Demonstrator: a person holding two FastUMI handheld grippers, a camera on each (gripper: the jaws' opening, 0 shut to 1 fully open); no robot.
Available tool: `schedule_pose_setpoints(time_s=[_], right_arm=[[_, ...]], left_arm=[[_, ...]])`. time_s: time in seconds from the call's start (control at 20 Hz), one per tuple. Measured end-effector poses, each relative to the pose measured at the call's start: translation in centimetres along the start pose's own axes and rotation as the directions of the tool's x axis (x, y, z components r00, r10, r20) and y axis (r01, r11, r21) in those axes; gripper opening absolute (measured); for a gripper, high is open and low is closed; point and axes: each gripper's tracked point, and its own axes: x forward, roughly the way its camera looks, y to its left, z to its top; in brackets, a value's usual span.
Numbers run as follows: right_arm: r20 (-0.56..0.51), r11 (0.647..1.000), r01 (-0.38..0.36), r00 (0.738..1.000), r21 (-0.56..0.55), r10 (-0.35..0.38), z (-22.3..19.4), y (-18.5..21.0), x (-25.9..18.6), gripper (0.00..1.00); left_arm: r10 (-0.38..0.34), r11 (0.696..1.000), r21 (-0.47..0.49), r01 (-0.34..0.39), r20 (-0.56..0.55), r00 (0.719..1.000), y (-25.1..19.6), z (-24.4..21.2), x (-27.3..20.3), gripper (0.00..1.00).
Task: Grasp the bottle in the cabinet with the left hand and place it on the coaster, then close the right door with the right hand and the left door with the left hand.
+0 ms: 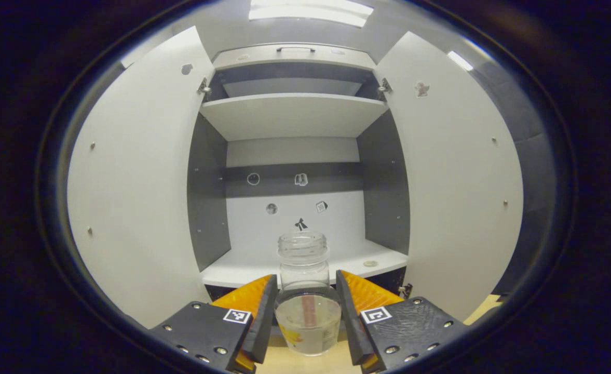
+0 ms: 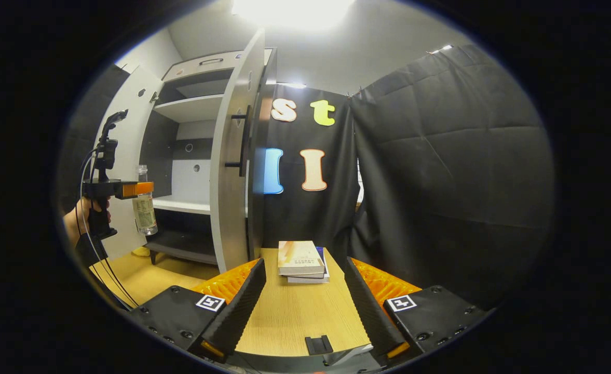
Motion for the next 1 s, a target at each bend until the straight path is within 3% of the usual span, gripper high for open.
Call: schedule_pose_setpoints(time_s=[0.4, 1.0], right_arm=[[-0.007, 1.0, -0.021, 1.0, -0.015, 0.021, -0.9, 0.5, -0.2, 0.98], [-0.043, 0.997, -0.048, 0.998, -0.054, 0.045, -2.5, 1.9, -0.9, 0.98]], left_arm=[[0.001, 0.999, -0.047, -0.002, -0.03, 1.0, -1.2, -6.0, -3.0, 0.61], [-0.058, 0.996, -0.077, 0.049, -0.122, 0.991, -4.7, -16.8, -7.0, 0.61]])
